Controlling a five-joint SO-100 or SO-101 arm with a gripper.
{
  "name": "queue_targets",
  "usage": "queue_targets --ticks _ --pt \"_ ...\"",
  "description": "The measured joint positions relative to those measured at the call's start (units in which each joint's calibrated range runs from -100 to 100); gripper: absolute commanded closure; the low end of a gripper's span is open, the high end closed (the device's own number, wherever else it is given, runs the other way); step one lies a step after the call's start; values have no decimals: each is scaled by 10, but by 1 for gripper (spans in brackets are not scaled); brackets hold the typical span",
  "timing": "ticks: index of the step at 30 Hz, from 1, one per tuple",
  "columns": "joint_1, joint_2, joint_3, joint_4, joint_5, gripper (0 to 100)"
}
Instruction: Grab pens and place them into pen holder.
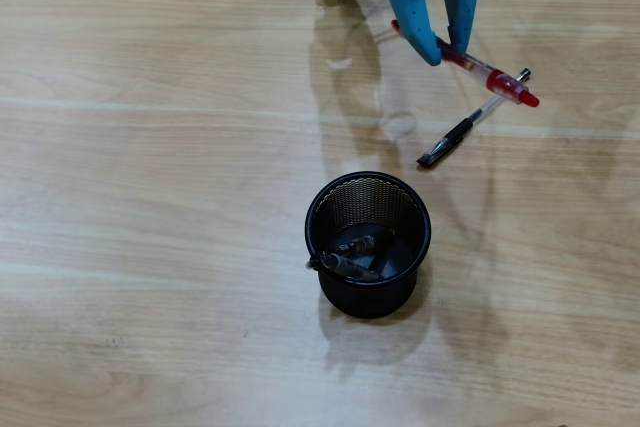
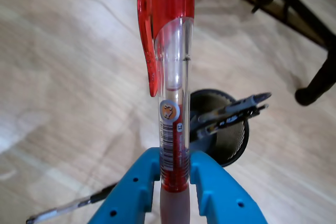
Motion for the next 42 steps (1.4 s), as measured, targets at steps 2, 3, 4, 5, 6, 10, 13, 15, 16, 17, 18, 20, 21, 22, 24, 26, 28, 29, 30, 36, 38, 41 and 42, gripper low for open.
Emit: queue_targets --ticks 2,3,4,5,6,10,13,15,16,17,18,20,21,22,24,26,28,29,30,36,38,41,42 --pt "2 -7 0 -32 0 98" --pt "3 -9 0 -48 0 98" --pt "3 -12 0 -65 0 98" --pt "3 -14 0 -82 0 98" --pt "3 -15 0 -99 0 98" --pt "12 -33 32 -183 0 98" --pt "18 -51 97 -263 0 98" --pt "26 -66 151 -323 0 98" --pt "30 -76 179 -350 0 98" --pt "35 -85 209 -378 0 98" --pt "40 -95 238 -405 0 98" --pt "51 -116 296 -457 0 98" --pt "56 -127 326 -483 0 98" --pt "63 -138 355 -508 0 98" --pt "74 -156 413 -564 0 98" --pt "84 -166 468 -623 0 98" --pt "91 -169 519 -688 0 98" --pt "94 -169 544 -720 0 98" --pt "96 -169 567 -753 -1 98" --pt "102 -169 695 -917 -13 98" --pt "107 -161 717 -948 -26 98" --pt "107 -129 734 -999 -39 98" --pt "107 -118 736 -1012 -44 98"
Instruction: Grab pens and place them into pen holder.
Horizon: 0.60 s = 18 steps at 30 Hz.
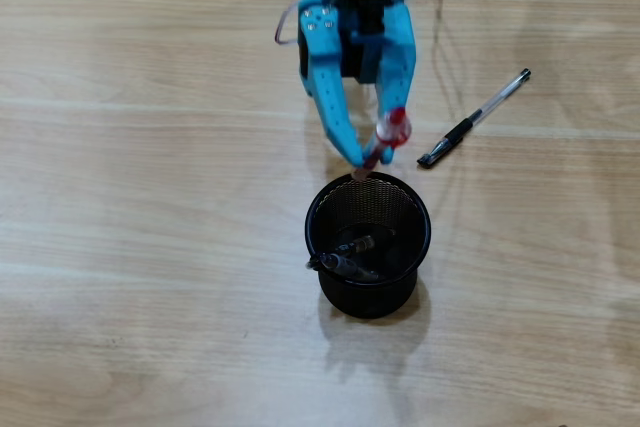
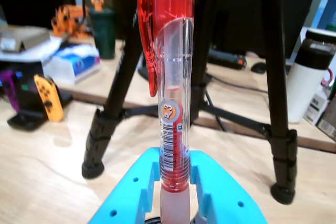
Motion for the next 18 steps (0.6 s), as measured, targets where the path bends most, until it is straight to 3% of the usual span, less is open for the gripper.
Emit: queue_targets --ticks 7,12,18 --pt "-1 54 1 -66 -21 97" --pt "-3 57 1 -73 -28 90" --pt "-13 57 1 -73 -29 90"
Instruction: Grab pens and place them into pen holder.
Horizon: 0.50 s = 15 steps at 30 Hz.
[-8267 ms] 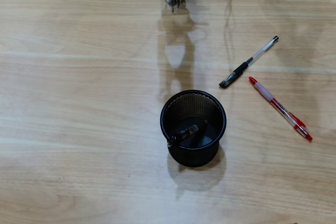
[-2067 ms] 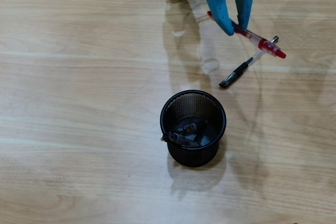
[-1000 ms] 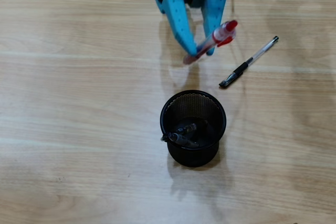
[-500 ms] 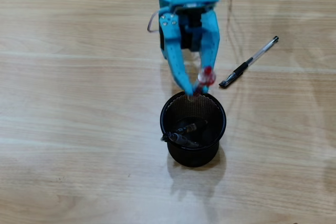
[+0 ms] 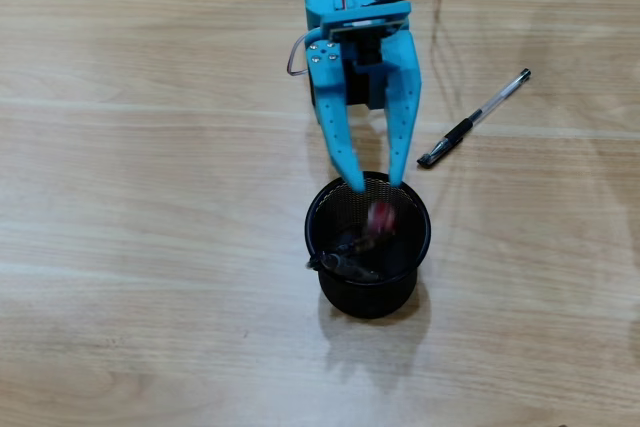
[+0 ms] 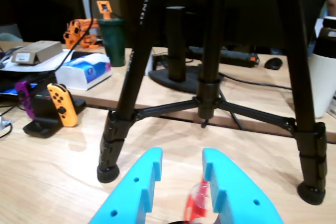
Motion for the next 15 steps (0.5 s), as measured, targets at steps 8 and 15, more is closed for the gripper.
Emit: queue_targets --ticks 8,15 --pt "-8 0 0 0 0 94" --pt "-22 -3 4 17 15 98"
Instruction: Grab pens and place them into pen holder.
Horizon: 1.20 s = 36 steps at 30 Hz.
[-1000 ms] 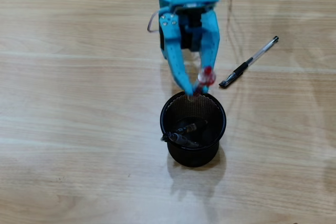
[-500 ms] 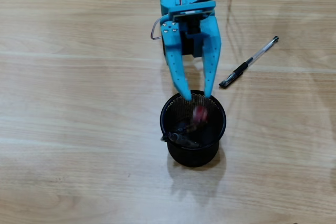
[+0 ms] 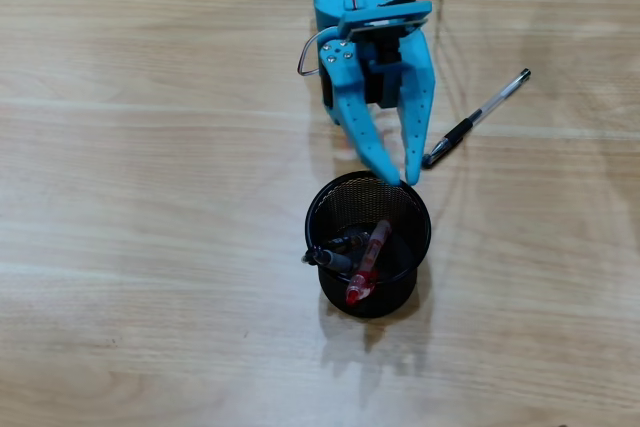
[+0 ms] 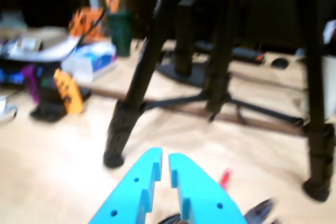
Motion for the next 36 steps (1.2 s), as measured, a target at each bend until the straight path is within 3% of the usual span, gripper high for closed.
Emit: queue_targets --ticks 18,23,31,36 --pt "-102 -206 1 572 8 98" --pt "-144 -207 1 651 -56 98" --pt "-197 -185 -11 767 -220 98" --pt "-214 -110 -158 1013 -304 98"
